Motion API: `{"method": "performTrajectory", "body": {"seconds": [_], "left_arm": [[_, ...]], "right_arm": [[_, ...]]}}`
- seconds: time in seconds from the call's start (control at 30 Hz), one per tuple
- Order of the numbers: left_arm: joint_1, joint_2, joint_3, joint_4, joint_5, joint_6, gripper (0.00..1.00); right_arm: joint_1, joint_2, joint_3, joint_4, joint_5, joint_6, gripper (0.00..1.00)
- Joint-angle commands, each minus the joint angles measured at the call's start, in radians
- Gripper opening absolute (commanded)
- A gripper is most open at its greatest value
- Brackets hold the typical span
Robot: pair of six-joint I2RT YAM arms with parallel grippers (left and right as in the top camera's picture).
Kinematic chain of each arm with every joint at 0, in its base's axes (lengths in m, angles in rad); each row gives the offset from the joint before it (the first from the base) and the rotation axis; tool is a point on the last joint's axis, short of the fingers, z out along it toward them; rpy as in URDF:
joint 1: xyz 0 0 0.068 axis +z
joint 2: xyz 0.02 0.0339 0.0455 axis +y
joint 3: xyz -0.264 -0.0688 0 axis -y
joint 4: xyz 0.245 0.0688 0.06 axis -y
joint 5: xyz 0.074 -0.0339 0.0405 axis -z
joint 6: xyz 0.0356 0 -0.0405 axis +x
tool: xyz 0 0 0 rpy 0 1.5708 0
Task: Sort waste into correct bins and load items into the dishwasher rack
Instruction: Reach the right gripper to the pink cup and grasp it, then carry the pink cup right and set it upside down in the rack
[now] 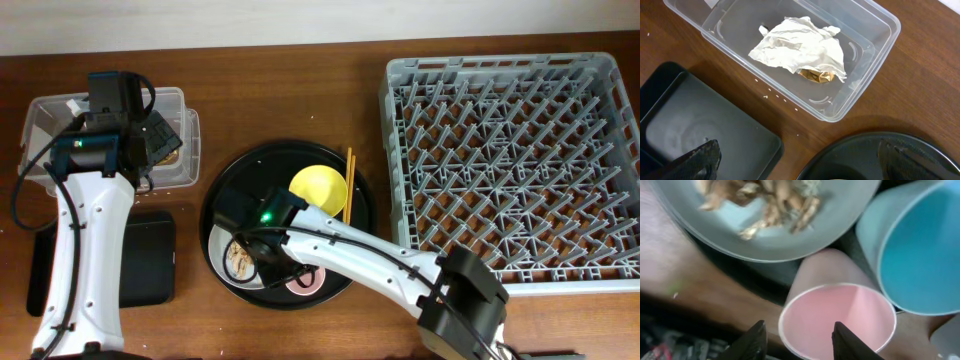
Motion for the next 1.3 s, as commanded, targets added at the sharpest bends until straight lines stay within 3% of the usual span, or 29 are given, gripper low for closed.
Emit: {"method": "performTrajectory", "body": {"seconds": [0.0, 0.1, 0.33, 0.4, 0.5, 0.6, 0.8, 0.9, 1.07, 1.13, 1.17, 1.27], "left_arm": [[0.002, 0.005, 0.0, 0.0, 0.0, -0.013, 0.99], [0.002, 0.005, 0.0, 0.0, 0.0, -0.013, 0.99], [0.002, 0.005, 0.0, 0.0, 0.0, -0.013, 0.99], [0.002, 0.005, 0.0, 0.0, 0.0, -0.013, 0.99], [0.002, 0.005, 0.0, 0.0, 0.0, -0.013, 0.99], [0.002, 0.005, 0.0, 0.0, 0.0, -0.013, 0.99], [0.002, 0.005, 0.0, 0.0, 0.0, -0.013, 0.99], [0.002, 0.005, 0.0, 0.0, 0.0, -0.013, 0.99], [0.002, 0.005, 0.0, 0.0, 0.0, -0.013, 0.99], [0.002, 0.005, 0.0, 0.0, 0.0, -0.013, 0.99], [0.002, 0.005, 0.0, 0.0, 0.0, -0.013, 0.99], [0.002, 0.005, 0.0, 0.0, 0.0, -0.013, 0.99]], "right_arm": [[0.013, 0.005, -0.039, 0.037, 0.042, 0.086, 0.44], [0.077, 0.006, -0.076, 0.156, 0.035, 0.086, 0.44], [0.088, 0.015, -0.135, 0.203, 0.103, 0.088, 0.43], [0.088, 0.015, -0.139, 0.206, 0.139, 0.089, 0.28], [0.089, 0.014, -0.139, 0.206, 0.151, 0.089, 0.22], [0.089, 0.01, -0.132, 0.198, 0.15, 0.089, 0.04], [0.088, -0.002, 0.068, -0.015, 0.147, 0.075, 0.04], [0.061, -0.059, 0.179, -0.1, 0.149, -0.039, 0.04], [-0.277, -0.256, 0.216, -0.123, 0.066, -0.275, 0.04], [-0.536, -0.322, 0.216, -0.116, -0.19, -0.481, 0.04], [-0.705, -0.33, 0.216, -0.121, -0.436, -0.666, 0.04], [-1.038, -0.302, 0.214, -0.138, -0.666, -0.784, 0.04]]}}
